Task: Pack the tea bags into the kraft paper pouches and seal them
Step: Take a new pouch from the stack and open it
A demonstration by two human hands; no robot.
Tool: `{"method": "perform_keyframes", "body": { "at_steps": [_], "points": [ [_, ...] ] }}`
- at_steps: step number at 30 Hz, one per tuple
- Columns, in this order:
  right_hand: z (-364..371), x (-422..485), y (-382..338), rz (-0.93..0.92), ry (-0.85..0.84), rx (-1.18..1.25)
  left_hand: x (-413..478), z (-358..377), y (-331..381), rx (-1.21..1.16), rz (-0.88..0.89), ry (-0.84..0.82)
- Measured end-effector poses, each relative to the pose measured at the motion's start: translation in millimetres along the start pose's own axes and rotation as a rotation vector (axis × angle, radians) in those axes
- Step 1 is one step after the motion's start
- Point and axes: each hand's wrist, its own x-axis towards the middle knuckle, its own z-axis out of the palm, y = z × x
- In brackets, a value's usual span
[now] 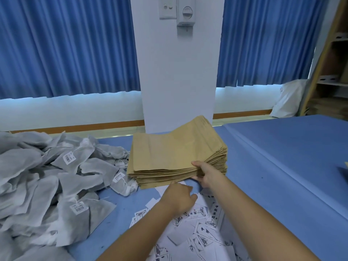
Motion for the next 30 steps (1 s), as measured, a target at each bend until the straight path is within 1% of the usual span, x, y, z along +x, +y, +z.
{"method": "perform_keyframes", "body": {
  "at_steps": [1,2,3,4,5,6,7,8,9,10,11,12,13,14,15,16,17,18,20,21,22,23,24,25,27,29,30],
  "points": [
    [-0.3,-4.9,-0.2,0.0,-0.008,-0.053,-5.1,-2.7,-1.4,-0.048,0.016,-0.004],
    [-1.2,-11.8,-0.9,0.006,-0.014,-0.172,-10.9,-5.9,-2.7,-0.097,0.033,-0.032],
    [-2.9,-17.2,-1.9,-0.008,0.011,-0.393,-17.5,-7.5,-4.4,-0.142,0.055,-0.058],
    [-3.7,-21.2,-3.2,-0.066,0.083,-0.692,-25.1,-9.1,-5.4,-0.16,0.074,-0.09],
    [-5.4,-19.7,-5.5,-0.195,0.221,-1.029,-32.0,-9.0,-6.5,-0.174,0.092,-0.114],
    [-5.9,-16.9,-8.8,-0.391,0.412,-1.351,-37.7,-8.8,-6.2,-0.19,0.104,-0.13],
    [-2.5,-17.4,-12.8,-0.604,0.574,-1.55,-41.6,-7.0,-6.5,-0.193,0.114,-0.125],
    [2.7,-21.6,-17.2,-0.796,0.685,-1.64,-43.1,-7.0,-6.0,-0.178,0.129,-0.105],
    [6.6,-25.0,-21.3,-0.937,0.762,-1.675,-40.8,-8.2,-5.7,-0.146,0.155,-0.046],
    [8.4,-26.1,-26.2,-1.035,0.811,-1.678,-34.8,-13.3,-5.5,-0.092,0.182,0.049],
    [8.5,-26.0,-31.2,-1.076,0.836,-1.674,-25.1,-20.0,-6.3,0.006,0.215,0.176],
    [7.1,-24.7,-35.5,-1.071,0.853,-1.651,-13.7,-29.1,-7.9,0.111,0.222,0.302],
    [4.4,-22.2,-40.3,-1.018,0.871,-1.605,-2.6,-38.2,-11.3,0.184,0.182,0.397],
    [0.7,-19.2,-44.9,-0.931,0.868,-1.561,8.0,-46.5,-16.9,0.238,0.104,0.427],
    [-3.5,-16.8,-49.0,-0.852,0.843,-1.523,17.0,-51.8,-24.1,0.266,0.013,0.405],
    [-8.3,-14.8,-51.7,-0.794,0.805,-1.488,24.0,-53.1,-31.1,0.278,-0.071,0.326],
    [-13.0,-13.3,-53.7,-0.76,0.764,-1.449,28.2,-49.9,-37.0,0.289,-0.132,0.243],
    [-17.4,-12.0,-55.5,-0.741,0.721,-1.401,29.2,-43.8,-40.8,0.305,-0.151,0.189],
    [-22.7,-13.4,-58.8,-0.686,0.638,-1.272,22.8,-30.6,-44.4,0.36,-0.108,0.195],
    [-23.3,-15.5,-60.8,-0.648,0.605,-1.204,19.2,-26.5,-46.5,0.384,-0.068,0.23],
    [-23.3,-18.2,-62.5,-0.626,0.587,-1.161,15.6,-24.0,-48.4,0.388,-0.021,0.299],
    [-23.1,-21.7,-64.2,-0.622,0.585,-1.137,11.4,-22.8,-50.7,0.366,0.009,0.391],
    [-23.8,-24.7,-65.5,-0.631,0.594,-1.119,6.1,-25.5,-52.2,0.345,0.023,0.449],
    [-24.5,-27.9,-65.8,-0.654,0.609,-1.114,1.0,-27.4,-54.6,0.289,0.047,0.468],
    [-24.2,-34.5,-63.6,-0.707,0.633,-1.149,-12.8,-34.7,-57.0,0.09,0.057,0.491],
    [-21.0,-43.6,-61.5,-0.717,0.604,-1.177,-28.7,-44.2,-63.2,-0.091,0.052,0.659],
    [-18.3,-48.7,-60.0,-0.692,0.554,-1.139,-38.8,-47.3,-67.5,-0.159,0.053,0.736]
  ]
}}
